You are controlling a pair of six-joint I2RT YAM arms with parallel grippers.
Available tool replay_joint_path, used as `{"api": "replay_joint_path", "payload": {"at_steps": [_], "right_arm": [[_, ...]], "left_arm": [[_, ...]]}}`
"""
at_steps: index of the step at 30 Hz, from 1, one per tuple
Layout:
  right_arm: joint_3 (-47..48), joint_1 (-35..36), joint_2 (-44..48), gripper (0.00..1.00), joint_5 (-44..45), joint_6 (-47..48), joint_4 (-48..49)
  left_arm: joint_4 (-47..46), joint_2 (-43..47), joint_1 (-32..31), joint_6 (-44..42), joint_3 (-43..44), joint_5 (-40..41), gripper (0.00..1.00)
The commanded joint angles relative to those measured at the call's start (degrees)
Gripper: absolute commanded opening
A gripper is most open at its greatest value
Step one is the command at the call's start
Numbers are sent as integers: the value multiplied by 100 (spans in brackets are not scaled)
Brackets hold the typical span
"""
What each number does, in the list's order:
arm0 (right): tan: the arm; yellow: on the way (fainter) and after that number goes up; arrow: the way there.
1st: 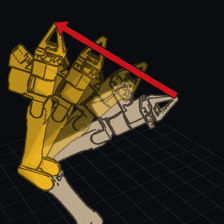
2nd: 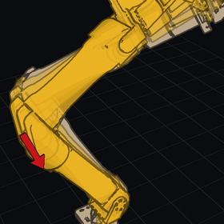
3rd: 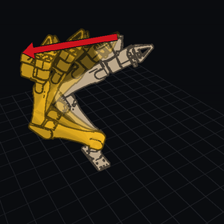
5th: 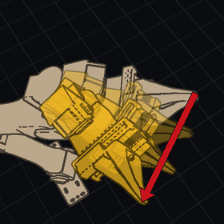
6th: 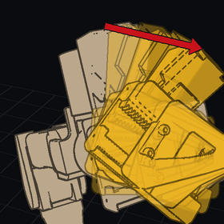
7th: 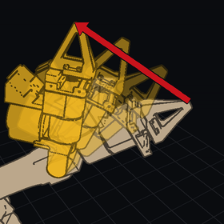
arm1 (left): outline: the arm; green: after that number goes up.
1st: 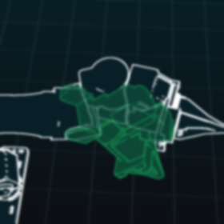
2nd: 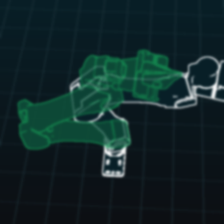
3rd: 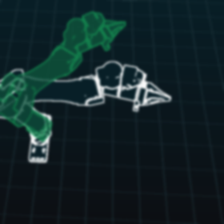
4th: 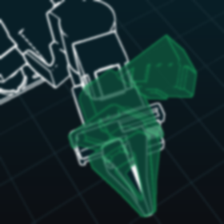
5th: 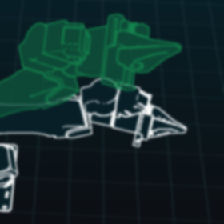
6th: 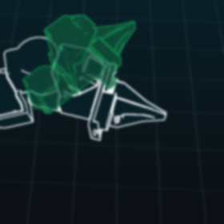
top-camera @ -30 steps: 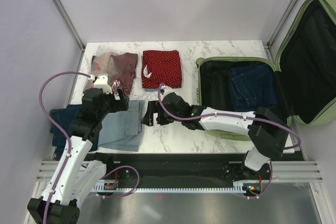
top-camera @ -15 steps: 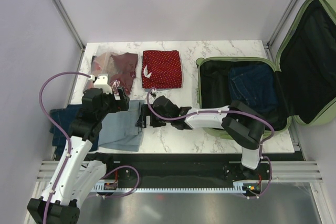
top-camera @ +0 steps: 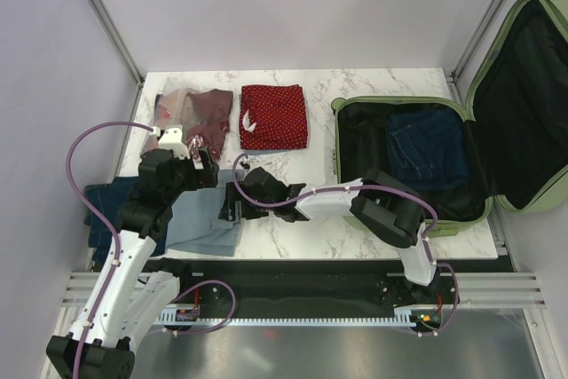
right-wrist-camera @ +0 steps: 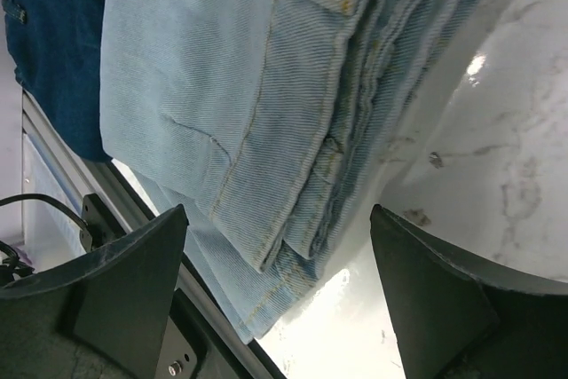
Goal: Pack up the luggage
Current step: Move the clothes to the center of the board.
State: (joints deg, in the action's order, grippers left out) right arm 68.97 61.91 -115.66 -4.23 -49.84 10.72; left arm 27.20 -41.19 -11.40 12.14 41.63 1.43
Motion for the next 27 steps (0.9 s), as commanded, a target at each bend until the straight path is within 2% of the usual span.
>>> {"api": "replay_joint_path", "payload": {"at_steps": [1, 7, 10, 11, 12, 13, 14, 16, 17, 20, 27], "right_arm": [[397, 154, -238, 91, 89, -43, 71], [766, 251, -598, 86, 255, -34, -289], [846, 251, -712, 75, 387, -25, -456], [855, 251, -748, 68, 388, -25, -474], [855, 251, -765, 68, 388, -25, -483], [864, 251, -783, 63, 510, -34, -509], [881, 260, -818, 52, 537, -25, -579], [934, 260, -836, 37, 765, 45, -807], [934, 251, -810, 22, 861, 89, -895], [864, 225, -661, 1, 1178, 291, -1220], [92, -178, 86, 0, 1451, 809, -1704]], "left_arm": [[-92, 41, -20, 87, 241, -11, 100], [-92, 23, -29, 95, 241, -55, 100], [-92, 23, -29, 95, 241, -73, 100], [-92, 23, -29, 95, 241, -82, 100], [-92, 15, -29, 95, 232, -82, 100], [-92, 23, -29, 95, 241, -90, 100], [-101, 15, -29, 95, 241, -90, 100], [-101, 23, -29, 95, 232, -90, 100], [-101, 23, -29, 95, 241, -82, 100], [-101, 23, -29, 95, 232, -90, 100], [-101, 32, -29, 95, 232, -99, 100]]}}
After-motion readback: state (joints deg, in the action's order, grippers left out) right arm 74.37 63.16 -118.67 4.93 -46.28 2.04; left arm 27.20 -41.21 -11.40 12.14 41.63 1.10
